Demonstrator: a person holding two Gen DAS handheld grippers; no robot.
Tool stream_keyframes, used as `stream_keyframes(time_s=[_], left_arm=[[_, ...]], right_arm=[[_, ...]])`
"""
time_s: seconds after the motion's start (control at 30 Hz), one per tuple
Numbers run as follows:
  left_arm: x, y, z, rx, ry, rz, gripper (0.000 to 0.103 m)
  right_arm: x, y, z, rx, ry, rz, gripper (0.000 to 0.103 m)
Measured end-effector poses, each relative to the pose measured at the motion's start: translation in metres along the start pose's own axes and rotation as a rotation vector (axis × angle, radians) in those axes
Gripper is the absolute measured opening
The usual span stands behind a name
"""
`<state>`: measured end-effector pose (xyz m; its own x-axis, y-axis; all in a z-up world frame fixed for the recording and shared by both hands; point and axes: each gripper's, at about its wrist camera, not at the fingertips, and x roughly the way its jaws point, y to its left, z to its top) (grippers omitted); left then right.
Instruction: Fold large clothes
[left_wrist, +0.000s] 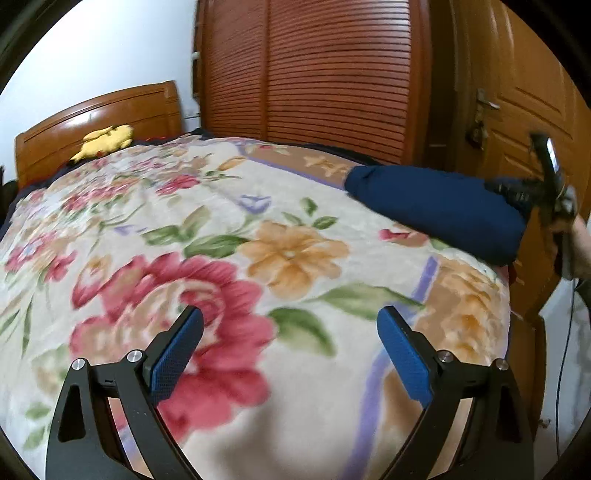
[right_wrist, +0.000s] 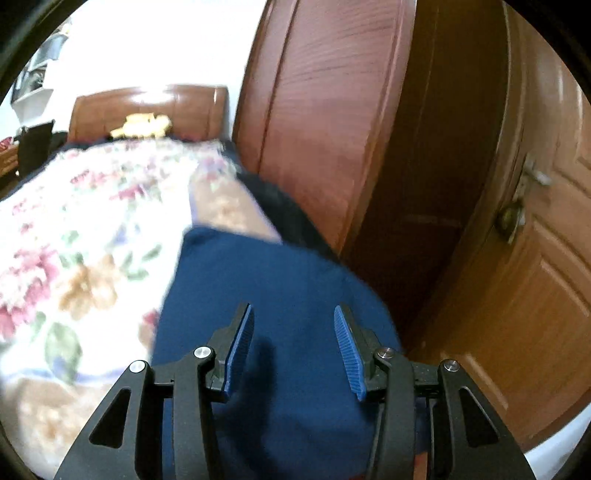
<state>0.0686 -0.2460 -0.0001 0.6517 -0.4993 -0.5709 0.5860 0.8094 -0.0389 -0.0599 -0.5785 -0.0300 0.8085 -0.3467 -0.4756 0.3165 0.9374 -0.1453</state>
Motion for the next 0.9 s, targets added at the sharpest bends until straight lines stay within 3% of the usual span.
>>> stream_keyframes(time_s=[0.13,0.2,0.27,0.37,0.57,0.73,0.9], left_arm=[[-0.021,0.025,-0.015,-0.05,-0.013,0.032,0.095],[-0.031,0.038,-0.021,-0.071,-0.017,0.043,0.095],[-0.037,0.049,-0.026,-0.076,-0.009,0.048,0.096],[-0.05,0.065,-0.036,-0.09,-0.02,0.079,0.103],[-0.078,0.089,-0.051,-0.111,-0.043,0.136,0.103],[-0.102,0.107,-0.061,-0.149,-0.079,0.194,0.103],[-0.119,0.128,-0.075,-0.183,-0.101,0.257,0.103]], right_arm=[[0.027,-0.039,-0.023,0.066,0.066,-0.017,0.047],[0.036,-0.063,-0.033,0.129,0.092,-0.008,0.054],[0.037,-0.08,-0.042,0.185,0.084,0.057,0.055],[0.024,-0.089,-0.044,0.201,0.074,0.054,0.056],[0.01,-0.052,-0.028,0.154,0.033,-0.038,0.056],[-0.019,-0.002,-0.008,0.092,-0.018,0.021,0.056],[-0.04,0.069,0.005,0.023,-0.066,0.161,0.057]])
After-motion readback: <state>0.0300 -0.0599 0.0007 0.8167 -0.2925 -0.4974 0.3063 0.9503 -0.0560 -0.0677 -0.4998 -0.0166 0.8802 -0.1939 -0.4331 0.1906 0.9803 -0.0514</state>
